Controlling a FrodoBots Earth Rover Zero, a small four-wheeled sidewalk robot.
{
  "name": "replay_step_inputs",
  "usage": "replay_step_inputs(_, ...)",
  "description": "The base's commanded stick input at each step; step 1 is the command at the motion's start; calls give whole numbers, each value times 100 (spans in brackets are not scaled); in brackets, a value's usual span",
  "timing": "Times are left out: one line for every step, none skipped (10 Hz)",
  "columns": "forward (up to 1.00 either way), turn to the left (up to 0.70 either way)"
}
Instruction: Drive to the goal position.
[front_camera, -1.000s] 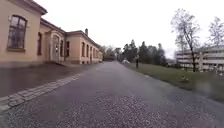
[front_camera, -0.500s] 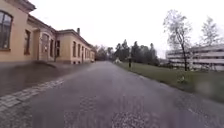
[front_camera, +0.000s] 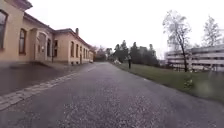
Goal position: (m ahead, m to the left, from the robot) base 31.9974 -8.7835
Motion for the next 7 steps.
replay_step_inputs(100, 0)
replay_step_inputs(100, 0)
replay_step_inputs(100, 28)
replay_step_inputs(100, 40)
replay_step_inputs(100, 40)
replay_step_inputs(100, 26)
replay_step_inputs(100, 2)
